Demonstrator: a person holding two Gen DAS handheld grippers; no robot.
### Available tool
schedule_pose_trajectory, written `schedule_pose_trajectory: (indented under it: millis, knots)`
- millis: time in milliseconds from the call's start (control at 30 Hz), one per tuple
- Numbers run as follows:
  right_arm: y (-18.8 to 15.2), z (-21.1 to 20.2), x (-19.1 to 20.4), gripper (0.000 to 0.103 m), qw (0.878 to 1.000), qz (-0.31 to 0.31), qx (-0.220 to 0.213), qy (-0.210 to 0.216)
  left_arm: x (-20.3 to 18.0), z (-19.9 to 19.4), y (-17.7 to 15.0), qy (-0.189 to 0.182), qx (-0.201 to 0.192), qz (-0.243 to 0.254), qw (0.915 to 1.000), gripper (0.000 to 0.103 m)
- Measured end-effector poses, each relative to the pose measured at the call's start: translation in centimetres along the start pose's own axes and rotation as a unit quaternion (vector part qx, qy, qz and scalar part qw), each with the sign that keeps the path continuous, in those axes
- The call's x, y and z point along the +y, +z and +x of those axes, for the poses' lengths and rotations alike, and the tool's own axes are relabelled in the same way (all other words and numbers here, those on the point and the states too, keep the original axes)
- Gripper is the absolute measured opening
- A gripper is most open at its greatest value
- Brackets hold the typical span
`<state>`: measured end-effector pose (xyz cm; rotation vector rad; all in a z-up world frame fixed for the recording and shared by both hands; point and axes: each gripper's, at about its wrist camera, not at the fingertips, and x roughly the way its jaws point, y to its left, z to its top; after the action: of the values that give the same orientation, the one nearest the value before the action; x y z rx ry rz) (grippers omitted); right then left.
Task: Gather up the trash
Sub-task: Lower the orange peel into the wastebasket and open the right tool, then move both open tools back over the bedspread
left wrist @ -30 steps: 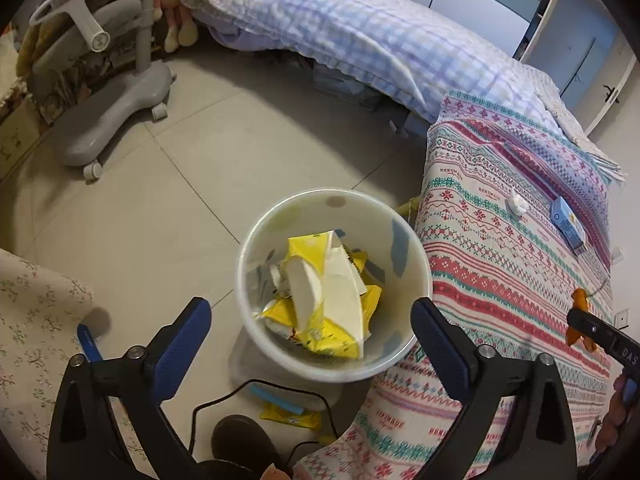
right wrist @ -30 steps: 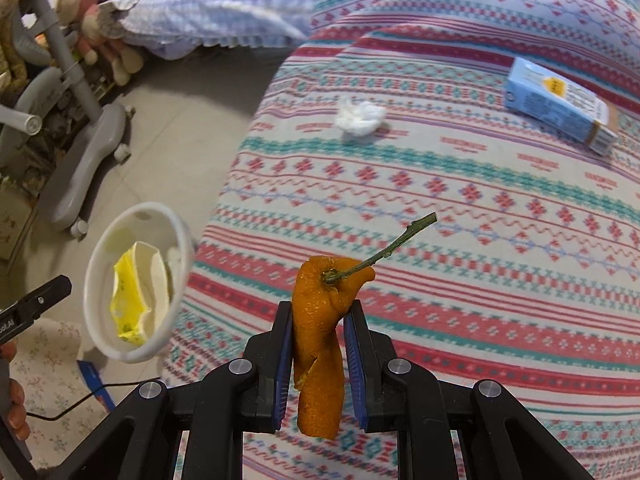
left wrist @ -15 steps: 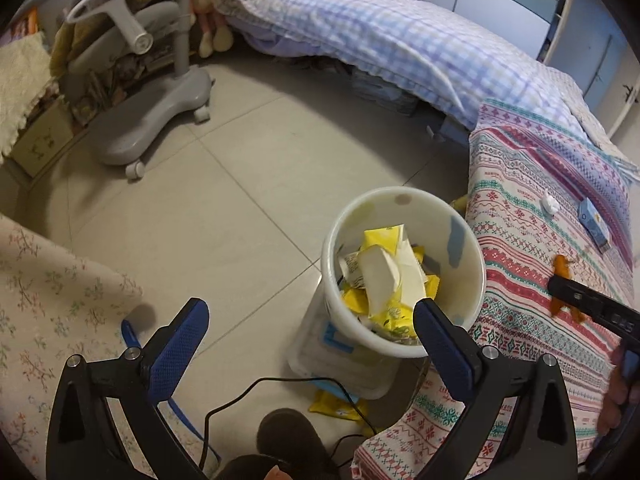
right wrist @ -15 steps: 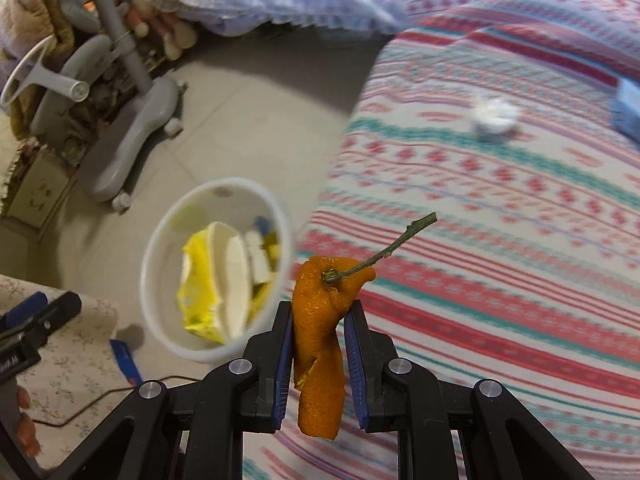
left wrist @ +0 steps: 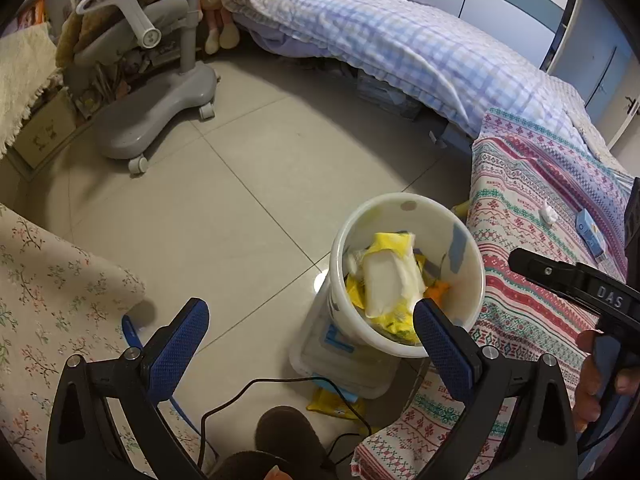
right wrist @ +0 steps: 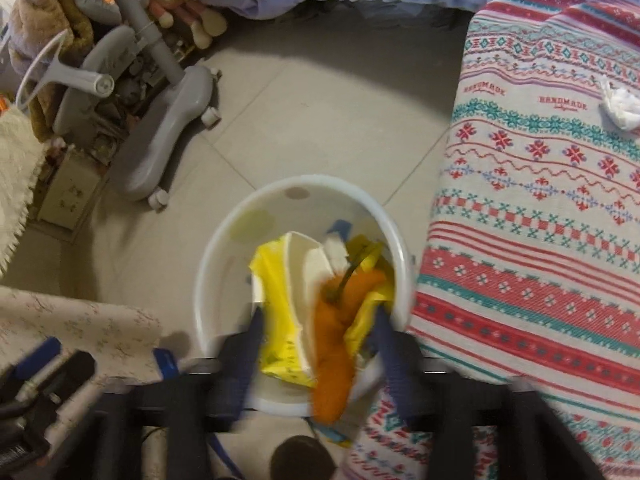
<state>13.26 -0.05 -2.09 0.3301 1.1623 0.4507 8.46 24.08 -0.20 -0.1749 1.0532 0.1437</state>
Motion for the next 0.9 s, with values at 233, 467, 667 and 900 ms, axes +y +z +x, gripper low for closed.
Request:
schedule_pose_trajectory:
  millis: [233, 467, 667, 900]
  knots:
    - [-0.3, -2.6, -0.3, 0.070, 1.000, -0.016, -0.017, -0.012, -1.5, -0.3, -0.3, -0.006, -0.005, 0.007, 0.9999, 0.103]
    - [-2.0, -7.3, -4.4, 0.081, 0.997, -0.025, -0.038, -0.060, -5.9, -0.5, -1.1, -0.027, -0.002, 0.032, 0.9991, 0.103]
    - [-3.7, -12.2, -9.5, 0.096, 0.992, -0.008, -0.063, -0.107, -11.5, -0.8, -2.1, -0.043, -0.009, 0.079, 0.9959, 0.103]
    - [-4.6, -17.5, -15.7, 0.103, 0.981, 0.009, -0.099, -0.164, -18.7, -1.0, -2.1, -0.034, -0.032, 0.120, 0.9917, 0.103]
